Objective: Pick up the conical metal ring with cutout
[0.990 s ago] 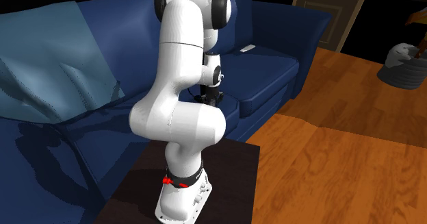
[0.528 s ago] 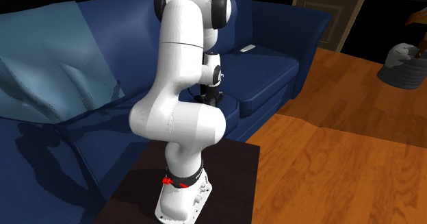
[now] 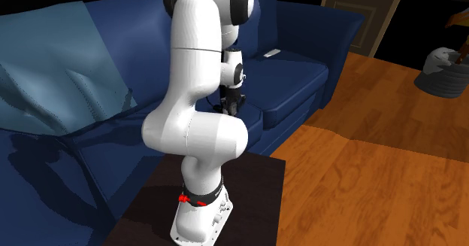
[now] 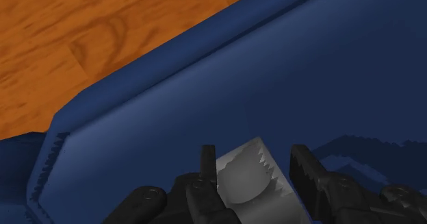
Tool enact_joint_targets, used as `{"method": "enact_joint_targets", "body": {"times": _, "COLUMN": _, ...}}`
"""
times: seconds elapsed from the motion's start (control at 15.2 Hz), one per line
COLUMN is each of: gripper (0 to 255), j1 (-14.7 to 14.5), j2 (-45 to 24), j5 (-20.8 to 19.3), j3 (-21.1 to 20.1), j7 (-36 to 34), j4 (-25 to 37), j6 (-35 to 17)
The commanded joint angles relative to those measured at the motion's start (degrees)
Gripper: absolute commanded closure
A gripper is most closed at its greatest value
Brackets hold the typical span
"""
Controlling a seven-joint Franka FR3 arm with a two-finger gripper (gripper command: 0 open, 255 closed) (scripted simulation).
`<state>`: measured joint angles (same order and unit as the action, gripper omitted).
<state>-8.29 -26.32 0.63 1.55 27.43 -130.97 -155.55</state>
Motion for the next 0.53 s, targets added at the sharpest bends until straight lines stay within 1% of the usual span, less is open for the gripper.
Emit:
{"method": "enact_joint_targets", "body": {"times": 0.0, "gripper": 255, "j1": -0.08, "j2": 1.49, "j5": -0.06, "j3": 0.05, "j7": -0.07, "j4": -0.43, "j6": 1.08}}
{"method": "enact_joint_targets", "body": {"times": 0.33, "gripper": 255, "j1": -0.17, "j2": 5.29, "j5": -0.23, "j3": 0.17, "j7": -0.17, "j4": -1.07, "j6": 4.24}}
{"method": "enact_joint_targets", "body": {"times": 0.46, "gripper": 255, "j1": -0.17, "j2": 5.41, "j5": -0.23, "j3": 0.18, "j7": -0.18, "j4": -1.09, "j6": 4.33}}
